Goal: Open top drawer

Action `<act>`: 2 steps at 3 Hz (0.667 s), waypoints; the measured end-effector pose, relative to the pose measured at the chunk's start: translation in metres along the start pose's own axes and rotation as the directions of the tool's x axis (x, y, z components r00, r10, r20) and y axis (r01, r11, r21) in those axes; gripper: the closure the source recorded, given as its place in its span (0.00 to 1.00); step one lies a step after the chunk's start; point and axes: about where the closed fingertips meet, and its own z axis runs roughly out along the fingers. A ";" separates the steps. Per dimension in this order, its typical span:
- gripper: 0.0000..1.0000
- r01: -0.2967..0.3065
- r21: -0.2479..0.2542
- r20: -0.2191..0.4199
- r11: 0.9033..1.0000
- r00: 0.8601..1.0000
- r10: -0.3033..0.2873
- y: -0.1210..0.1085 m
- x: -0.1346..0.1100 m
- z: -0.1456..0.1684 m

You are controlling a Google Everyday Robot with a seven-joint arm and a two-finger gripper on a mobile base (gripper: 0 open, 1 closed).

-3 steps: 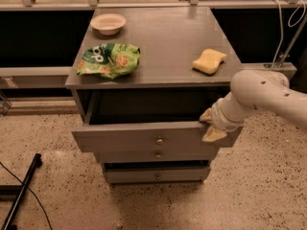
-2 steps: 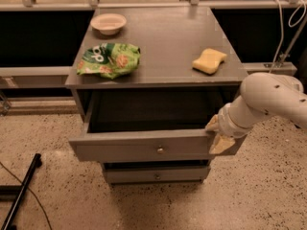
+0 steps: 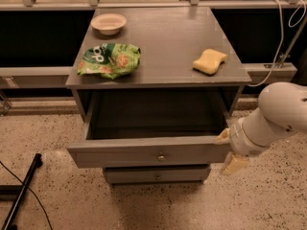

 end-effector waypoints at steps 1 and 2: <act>0.43 0.053 0.019 -0.050 0.998 0.997 -0.052 -0.005 -0.037 -0.022; 0.65 0.090 0.019 -0.090 0.996 0.992 -0.088 -0.032 -0.072 -0.018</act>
Offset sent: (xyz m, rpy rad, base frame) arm 0.0606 0.1124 0.0548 -0.1540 -0.0641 0.1006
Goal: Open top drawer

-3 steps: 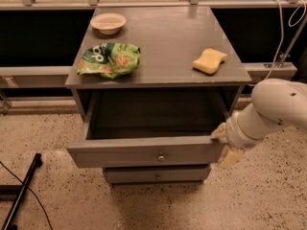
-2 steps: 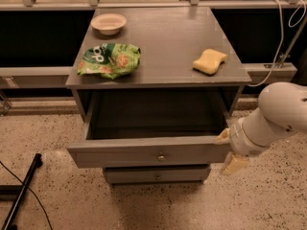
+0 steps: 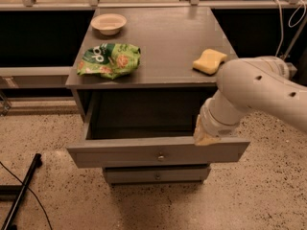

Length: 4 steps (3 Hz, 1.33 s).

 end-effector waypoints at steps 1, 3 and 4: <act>0.89 0.024 0.008 -0.018 1.000 1.000 -0.024 -0.036 -0.035 0.021; 1.00 -0.018 0.000 -0.011 1.000 1.000 0.018 -0.089 -0.070 0.078; 1.00 -0.069 -0.044 -0.013 0.997 0.998 0.069 -0.095 -0.061 0.107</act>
Offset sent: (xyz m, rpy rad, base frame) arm 0.1053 0.1046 -0.0307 -0.0226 -0.0283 0.0076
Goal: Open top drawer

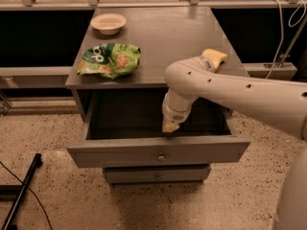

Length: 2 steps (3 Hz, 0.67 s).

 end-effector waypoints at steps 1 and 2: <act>1.00 -0.057 -0.059 -0.025 0.997 0.998 0.056 0.000 0.025 0.026; 1.00 -0.067 -0.154 -0.024 0.986 0.998 0.064 0.008 0.036 0.038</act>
Offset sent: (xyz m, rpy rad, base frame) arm -0.0052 -0.0395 -0.0565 -0.0212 0.2760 -0.0299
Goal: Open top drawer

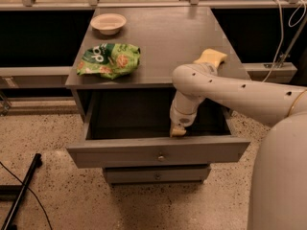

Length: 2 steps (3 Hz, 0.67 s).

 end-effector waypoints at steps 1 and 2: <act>1.00 0.015 -0.071 0.008 0.997 1.000 -0.015 0.023 0.001 -0.003; 1.00 0.028 -0.110 0.041 0.993 0.999 -0.024 0.054 0.004 -0.016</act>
Offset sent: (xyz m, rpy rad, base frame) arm -0.1711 -0.0259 0.0689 0.1492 0.2362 0.1044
